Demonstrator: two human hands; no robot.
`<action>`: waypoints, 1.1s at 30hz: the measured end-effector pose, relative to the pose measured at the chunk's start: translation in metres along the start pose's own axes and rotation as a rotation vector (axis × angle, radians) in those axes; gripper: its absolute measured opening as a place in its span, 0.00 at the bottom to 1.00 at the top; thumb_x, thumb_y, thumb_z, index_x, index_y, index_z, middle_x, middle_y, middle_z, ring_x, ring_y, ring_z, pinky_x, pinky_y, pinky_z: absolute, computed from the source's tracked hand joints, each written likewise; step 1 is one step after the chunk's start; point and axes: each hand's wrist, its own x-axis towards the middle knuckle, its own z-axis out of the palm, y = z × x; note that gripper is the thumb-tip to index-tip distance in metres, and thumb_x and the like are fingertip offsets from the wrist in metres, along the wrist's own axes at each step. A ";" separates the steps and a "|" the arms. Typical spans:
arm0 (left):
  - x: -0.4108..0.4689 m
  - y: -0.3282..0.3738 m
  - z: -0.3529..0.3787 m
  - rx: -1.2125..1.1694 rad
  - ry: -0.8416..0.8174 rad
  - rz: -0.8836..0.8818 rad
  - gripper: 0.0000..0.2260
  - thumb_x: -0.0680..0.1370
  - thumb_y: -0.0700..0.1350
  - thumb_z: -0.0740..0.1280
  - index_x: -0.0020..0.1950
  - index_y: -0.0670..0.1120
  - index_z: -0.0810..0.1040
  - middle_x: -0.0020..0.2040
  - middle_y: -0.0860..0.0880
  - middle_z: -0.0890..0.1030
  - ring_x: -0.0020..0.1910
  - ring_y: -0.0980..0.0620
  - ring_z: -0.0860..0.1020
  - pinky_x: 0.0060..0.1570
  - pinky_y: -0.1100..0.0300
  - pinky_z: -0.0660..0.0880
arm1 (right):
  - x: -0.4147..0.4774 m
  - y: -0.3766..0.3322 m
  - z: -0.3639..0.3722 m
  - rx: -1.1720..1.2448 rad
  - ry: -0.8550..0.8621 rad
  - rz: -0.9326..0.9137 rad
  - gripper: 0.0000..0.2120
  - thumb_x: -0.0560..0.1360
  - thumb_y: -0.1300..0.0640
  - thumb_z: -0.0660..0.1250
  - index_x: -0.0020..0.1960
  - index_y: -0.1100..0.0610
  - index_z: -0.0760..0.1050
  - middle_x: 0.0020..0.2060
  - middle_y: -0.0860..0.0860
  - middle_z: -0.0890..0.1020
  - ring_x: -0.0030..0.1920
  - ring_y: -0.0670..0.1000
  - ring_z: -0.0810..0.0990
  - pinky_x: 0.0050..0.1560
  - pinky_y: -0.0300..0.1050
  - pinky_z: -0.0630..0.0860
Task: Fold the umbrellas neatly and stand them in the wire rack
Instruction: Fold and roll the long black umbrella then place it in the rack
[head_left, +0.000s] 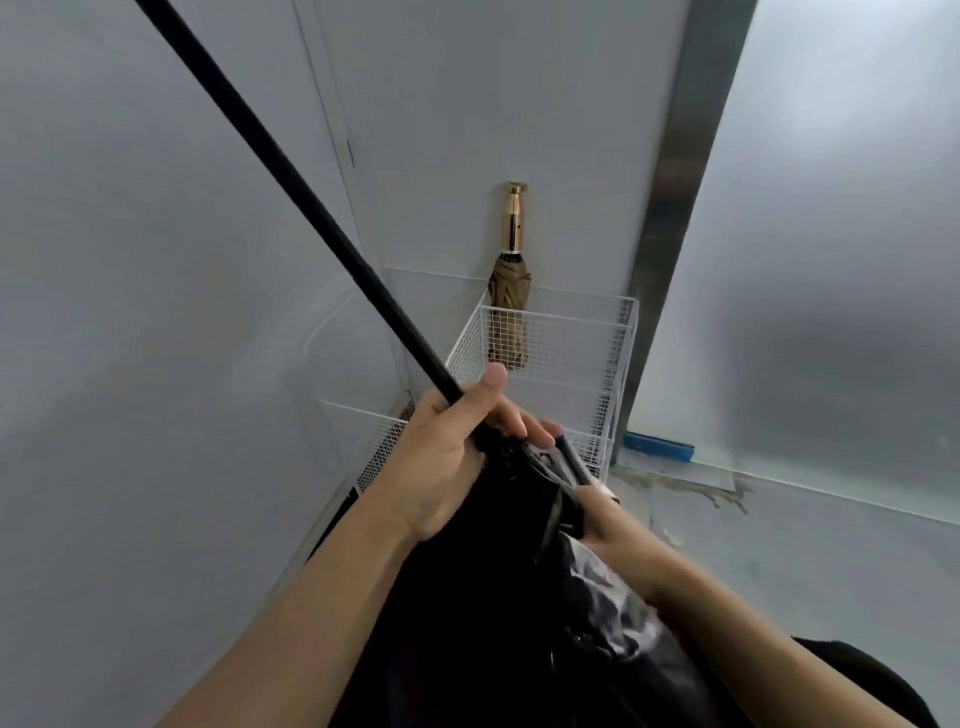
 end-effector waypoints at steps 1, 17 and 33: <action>-0.005 -0.003 0.003 -0.021 -0.027 -0.029 0.22 0.75 0.56 0.66 0.31 0.39 0.76 0.33 0.37 0.80 0.46 0.38 0.83 0.49 0.53 0.79 | -0.002 0.002 0.002 0.013 -0.027 0.020 0.19 0.64 0.33 0.75 0.42 0.47 0.83 0.35 0.35 0.81 0.41 0.39 0.76 0.44 0.38 0.72; -0.024 -0.078 -0.020 0.147 0.506 0.103 0.26 0.75 0.60 0.62 0.26 0.42 0.66 0.23 0.44 0.67 0.25 0.46 0.74 0.37 0.57 0.77 | -0.030 -0.019 -0.006 -0.613 0.023 0.365 0.13 0.66 0.44 0.73 0.37 0.55 0.80 0.32 0.53 0.81 0.35 0.53 0.79 0.41 0.54 0.78; -0.001 -0.078 -0.054 0.171 0.817 0.071 0.24 0.81 0.57 0.61 0.30 0.44 0.68 0.25 0.47 0.78 0.36 0.44 0.78 0.63 0.38 0.73 | -0.033 0.021 -0.019 -0.040 0.456 0.297 0.07 0.76 0.57 0.72 0.38 0.53 0.83 0.30 0.47 0.81 0.33 0.45 0.77 0.36 0.38 0.71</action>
